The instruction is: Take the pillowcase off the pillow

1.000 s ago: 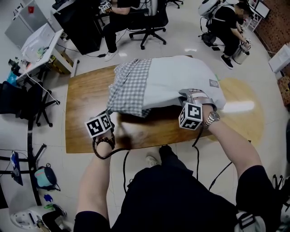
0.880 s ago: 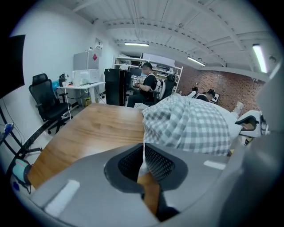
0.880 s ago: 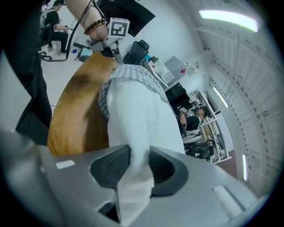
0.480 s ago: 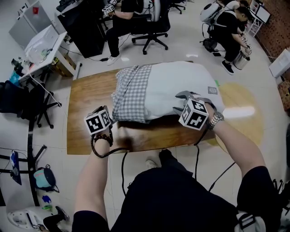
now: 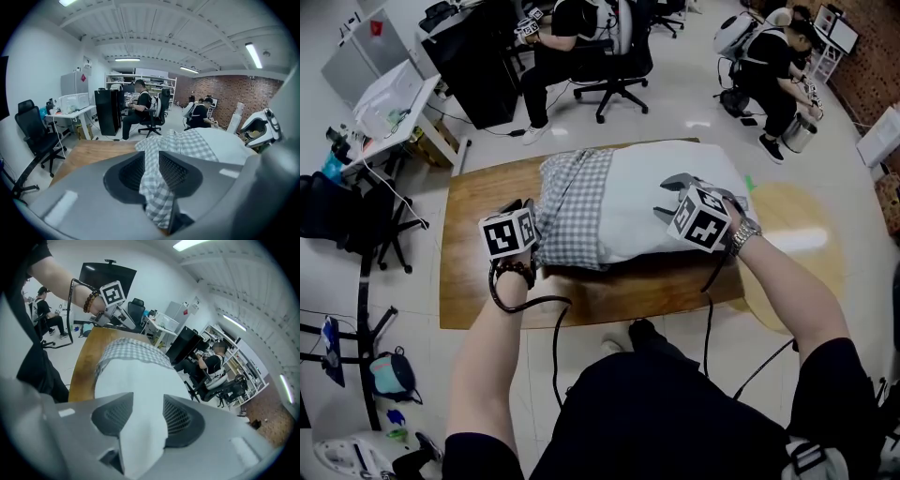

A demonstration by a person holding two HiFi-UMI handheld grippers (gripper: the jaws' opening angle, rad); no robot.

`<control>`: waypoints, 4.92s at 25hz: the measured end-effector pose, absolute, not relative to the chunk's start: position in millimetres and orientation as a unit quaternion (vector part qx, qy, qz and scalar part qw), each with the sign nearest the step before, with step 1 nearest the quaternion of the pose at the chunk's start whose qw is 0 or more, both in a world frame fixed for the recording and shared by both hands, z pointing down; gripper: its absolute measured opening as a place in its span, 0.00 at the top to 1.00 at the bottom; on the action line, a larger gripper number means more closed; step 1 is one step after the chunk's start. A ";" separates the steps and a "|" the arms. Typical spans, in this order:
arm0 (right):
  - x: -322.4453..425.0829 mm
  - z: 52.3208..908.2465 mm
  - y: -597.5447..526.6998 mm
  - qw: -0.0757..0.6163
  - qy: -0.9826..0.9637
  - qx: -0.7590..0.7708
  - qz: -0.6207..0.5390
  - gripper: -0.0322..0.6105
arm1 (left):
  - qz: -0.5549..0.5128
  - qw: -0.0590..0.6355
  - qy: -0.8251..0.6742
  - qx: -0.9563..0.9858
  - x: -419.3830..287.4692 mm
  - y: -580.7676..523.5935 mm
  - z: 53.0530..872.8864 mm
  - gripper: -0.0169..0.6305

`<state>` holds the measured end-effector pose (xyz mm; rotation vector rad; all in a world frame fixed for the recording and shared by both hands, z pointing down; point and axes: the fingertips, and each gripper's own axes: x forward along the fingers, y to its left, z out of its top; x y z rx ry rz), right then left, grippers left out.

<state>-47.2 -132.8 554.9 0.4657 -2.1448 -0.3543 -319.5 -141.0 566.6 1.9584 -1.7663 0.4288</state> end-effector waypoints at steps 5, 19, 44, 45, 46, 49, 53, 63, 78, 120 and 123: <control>-52.4 546.3 -158.2 0.442 -0.866 0.187 -0.142 0.64 | 0.167 0.229 -0.631 0.722 -309.1 -166.9 555.3 0.81; -54.0 540.1 -238.2 0.439 -0.874 0.166 -0.127 0.64 | 0.222 0.213 -0.576 0.758 -248.7 -248.9 534.0 0.74; -89.1 580.9 -399.0 0.450 -0.889 0.029 0.075 0.53 | 0.424 0.276 -0.349 0.789 -168.9 -403.3 576.2 0.61; -90.1 582.7 -401.3 0.453 -0.887 0.021 0.083 0.52 | 0.432 0.280 -0.342 0.786 -169.2 -406.7 579.8 0.61; -91.1 583.6 -404.6 0.456 -0.886 0.016 0.087 0.52 | 0.440 0.285 -0.335 0.783 -169.7 -409.9 583.6 0.61; -95.7 587.5 -415.1 0.461 -0.882 0.002 0.101 0.50 | 0.461 0.304 -0.312 0.774 -171.0 -419.3 594.5 0.61; -91.5 608.9 -421.3 0.472 -0.872 -0.028 0.130 0.48 | 0.488 0.329 -0.278 0.759 -161.4 -425.5 617.9 0.61; -88.5 648.9 -418.6 0.515 -0.829 -0.059 0.210 0.66 | 0.548 0.367 -0.237 0.714 -168.7 -427.2 661.5 0.70; -62.4 602.6 -412.2 0.499 -0.849 0.011 0.173 0.94 | 0.504 0.369 -0.335 0.705 -212.1 -435.9 626.3 0.95; -24.6 578.0 -368.6 0.460 -0.881 0.104 0.033 0.59 | 0.397 0.284 -0.438 0.755 -235.0 -371.8 573.5 0.84; -20.2 568.0 -359.2 0.466 -0.877 0.120 0.016 0.58 | 0.391 0.281 -0.445 0.755 -237.3 -359.6 568.0 0.82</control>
